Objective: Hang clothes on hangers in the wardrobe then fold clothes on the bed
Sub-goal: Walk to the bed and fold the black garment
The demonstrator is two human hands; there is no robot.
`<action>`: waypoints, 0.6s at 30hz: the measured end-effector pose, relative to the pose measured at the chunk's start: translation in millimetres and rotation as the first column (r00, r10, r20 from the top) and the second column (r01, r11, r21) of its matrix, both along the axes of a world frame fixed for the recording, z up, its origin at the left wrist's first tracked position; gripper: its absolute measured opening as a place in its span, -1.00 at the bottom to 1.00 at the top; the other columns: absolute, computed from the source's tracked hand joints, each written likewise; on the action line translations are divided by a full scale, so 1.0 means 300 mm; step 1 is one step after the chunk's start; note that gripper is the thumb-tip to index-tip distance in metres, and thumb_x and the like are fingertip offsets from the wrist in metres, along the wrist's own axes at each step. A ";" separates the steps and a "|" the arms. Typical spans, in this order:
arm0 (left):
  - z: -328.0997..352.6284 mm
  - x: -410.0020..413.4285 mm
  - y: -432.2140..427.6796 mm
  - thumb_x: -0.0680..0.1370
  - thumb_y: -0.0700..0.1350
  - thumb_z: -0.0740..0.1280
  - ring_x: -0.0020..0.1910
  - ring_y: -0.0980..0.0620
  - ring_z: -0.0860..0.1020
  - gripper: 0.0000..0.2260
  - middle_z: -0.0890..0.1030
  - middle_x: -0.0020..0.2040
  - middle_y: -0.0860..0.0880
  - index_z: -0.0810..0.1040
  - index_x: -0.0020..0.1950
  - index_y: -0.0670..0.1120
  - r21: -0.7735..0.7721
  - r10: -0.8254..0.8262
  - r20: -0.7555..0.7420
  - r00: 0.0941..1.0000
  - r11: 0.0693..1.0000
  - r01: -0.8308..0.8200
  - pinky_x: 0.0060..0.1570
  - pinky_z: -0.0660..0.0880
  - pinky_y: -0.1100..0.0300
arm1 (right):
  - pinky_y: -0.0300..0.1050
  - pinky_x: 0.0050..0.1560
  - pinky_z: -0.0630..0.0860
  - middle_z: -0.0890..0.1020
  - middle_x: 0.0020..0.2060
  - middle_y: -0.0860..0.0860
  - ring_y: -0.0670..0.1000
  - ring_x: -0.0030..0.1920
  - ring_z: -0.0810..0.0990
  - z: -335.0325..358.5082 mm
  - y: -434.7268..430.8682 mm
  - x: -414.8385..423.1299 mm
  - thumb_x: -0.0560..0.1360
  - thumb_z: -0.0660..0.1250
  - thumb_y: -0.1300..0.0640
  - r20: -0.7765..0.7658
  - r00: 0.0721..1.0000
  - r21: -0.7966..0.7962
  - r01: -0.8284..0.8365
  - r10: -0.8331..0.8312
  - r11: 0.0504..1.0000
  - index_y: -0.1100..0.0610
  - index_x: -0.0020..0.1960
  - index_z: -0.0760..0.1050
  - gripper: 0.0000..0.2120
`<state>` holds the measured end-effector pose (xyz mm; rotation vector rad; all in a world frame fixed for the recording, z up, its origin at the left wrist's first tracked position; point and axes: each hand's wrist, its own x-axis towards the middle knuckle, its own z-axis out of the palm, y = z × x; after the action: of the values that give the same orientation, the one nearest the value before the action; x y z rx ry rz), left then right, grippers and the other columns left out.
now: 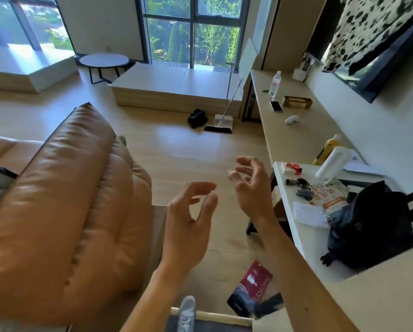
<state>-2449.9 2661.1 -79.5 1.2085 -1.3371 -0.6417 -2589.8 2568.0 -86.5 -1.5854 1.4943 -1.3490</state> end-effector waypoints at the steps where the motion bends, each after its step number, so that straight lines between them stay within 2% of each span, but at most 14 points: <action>1: -0.004 0.008 -0.069 0.59 0.11 0.27 0.12 0.11 0.64 -0.76 0.67 0.07 0.18 0.61 0.15 0.03 -0.001 0.008 -0.004 1.000 1.000 -0.008 0.13 0.61 -0.05 | -0.19 0.11 0.54 0.57 0.15 -0.01 -0.13 0.13 0.57 0.004 -0.074 0.009 0.53 0.40 0.08 -0.008 1.000 -0.002 -0.010 0.010 1.000 0.02 0.23 0.48 -0.71; 5: 0.000 0.037 -0.359 0.58 0.13 0.25 0.11 0.10 0.64 -0.73 0.68 0.05 0.18 0.62 0.12 0.03 -0.013 0.000 -0.027 1.000 1.000 0.000 0.14 0.61 0.01 | -0.26 0.10 0.49 0.58 0.12 -0.03 -0.14 0.12 0.57 0.030 -0.390 0.053 0.54 0.39 0.07 -0.018 0.999 -0.020 -0.028 0.028 0.999 0.03 0.21 0.50 -0.75; 10: 0.042 0.085 -0.735 0.56 0.14 0.24 0.11 0.10 0.64 -0.73 0.69 0.03 0.17 0.62 0.10 0.05 0.022 -0.054 -0.035 0.998 0.998 0.055 0.13 0.59 0.10 | -0.31 0.06 0.48 0.59 0.12 -0.03 -0.10 0.12 0.58 0.063 -0.761 0.119 0.55 0.38 0.09 0.045 0.998 0.020 -0.033 0.032 0.999 0.07 0.21 0.51 -0.75; 15: 0.054 0.109 -1.086 0.59 0.01 0.29 0.06 0.12 0.66 -0.87 0.70 -0.01 0.18 0.62 0.05 0.07 0.007 -0.031 -0.058 0.998 0.999 0.032 0.03 0.53 0.35 | -0.20 0.10 0.54 0.61 0.11 -0.03 -0.11 0.11 0.60 0.064 -1.111 0.152 0.54 0.38 0.07 0.105 0.994 0.033 -0.036 0.033 0.999 0.07 0.19 0.52 -0.76; 18: 0.027 0.094 -1.302 0.59 0.01 0.28 0.06 0.12 0.66 -0.86 0.70 -0.01 0.18 0.62 0.04 0.10 0.028 -0.020 -0.051 0.999 0.999 0.022 0.04 0.54 0.33 | -0.25 0.08 0.53 0.62 0.10 -0.05 -0.15 0.09 0.59 0.039 -1.334 0.157 0.54 0.38 0.07 0.125 0.991 0.046 -0.049 0.043 0.998 0.08 0.20 0.52 -0.76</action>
<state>-2421.7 2270.5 -71.4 1.1953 -1.3039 -0.7040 -2542.6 2167.6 -74.7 -1.4694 1.3982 -1.3489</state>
